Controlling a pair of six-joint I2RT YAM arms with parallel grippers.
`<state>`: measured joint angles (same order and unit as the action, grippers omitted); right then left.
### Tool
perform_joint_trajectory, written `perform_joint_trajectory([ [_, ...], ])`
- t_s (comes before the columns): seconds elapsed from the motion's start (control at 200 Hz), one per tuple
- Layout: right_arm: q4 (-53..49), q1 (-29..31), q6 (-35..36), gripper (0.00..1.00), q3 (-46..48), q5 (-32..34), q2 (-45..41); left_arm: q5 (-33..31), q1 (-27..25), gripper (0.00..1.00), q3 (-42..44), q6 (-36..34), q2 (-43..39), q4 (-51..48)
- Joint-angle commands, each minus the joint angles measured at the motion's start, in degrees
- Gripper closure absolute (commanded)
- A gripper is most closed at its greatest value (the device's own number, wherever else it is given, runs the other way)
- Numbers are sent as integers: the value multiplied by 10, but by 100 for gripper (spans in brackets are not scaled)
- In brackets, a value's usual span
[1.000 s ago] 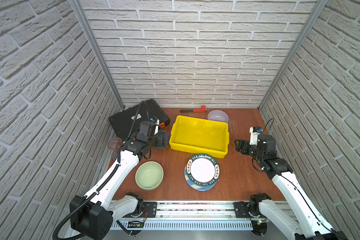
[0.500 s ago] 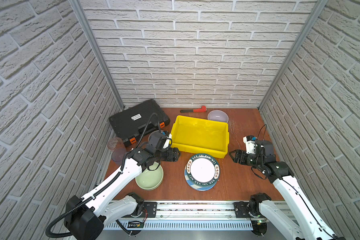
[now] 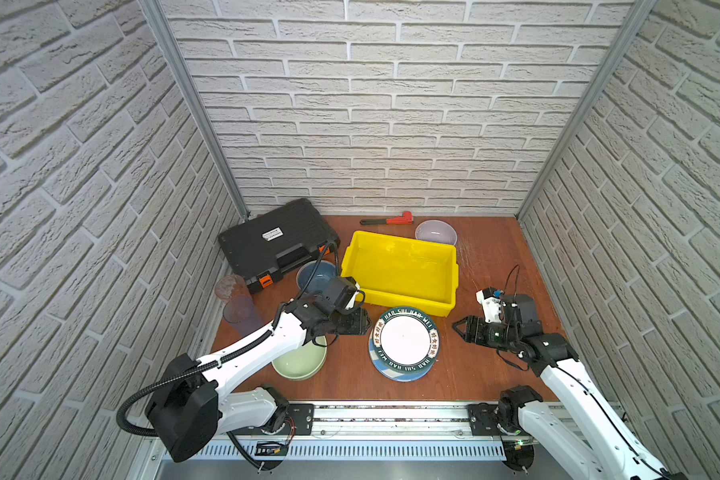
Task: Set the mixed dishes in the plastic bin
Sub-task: 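Move both grippers toward opposite edges of the green-rimmed plate stack, then grip the top 'HAO SHI HAO WEI' plate rim with both grippers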
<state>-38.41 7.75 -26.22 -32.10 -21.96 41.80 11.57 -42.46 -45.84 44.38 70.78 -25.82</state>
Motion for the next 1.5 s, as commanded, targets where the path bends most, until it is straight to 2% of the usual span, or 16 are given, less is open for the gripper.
perform_joint_trajectory([
  [0.0, 13, 10, -12, 39, 8, -19, -10, 10, -9, 50, 10, 9, 15, 43],
  [0.16, 17, 20, -20, 42, 20, -23, -9, 17, -12, 57, 18, 11, 34, 60],
  [0.385, 54, 40, -42, 51, 46, -22, 8, 27, -15, 73, 22, 14, 71, 90],
  [0.74, 99, 82, -69, 54, 53, -5, 58, 38, -20, 78, 22, 0, 133, 104],
  [0.88, 126, 100, -76, 62, 58, -5, 83, 36, -20, 84, 22, 1, 138, 104],
  [1.1, 177, 124, -99, 69, 69, -2, 121, 30, -21, 88, 27, 3, 138, 103],
  [1.29, 199, 137, -113, 70, 71, 3, 148, 30, -21, 89, 30, 1, 147, 103],
  [1.49, 203, 144, -124, 71, 71, 9, 140, 36, -21, 90, 29, -4, 160, 103],
])
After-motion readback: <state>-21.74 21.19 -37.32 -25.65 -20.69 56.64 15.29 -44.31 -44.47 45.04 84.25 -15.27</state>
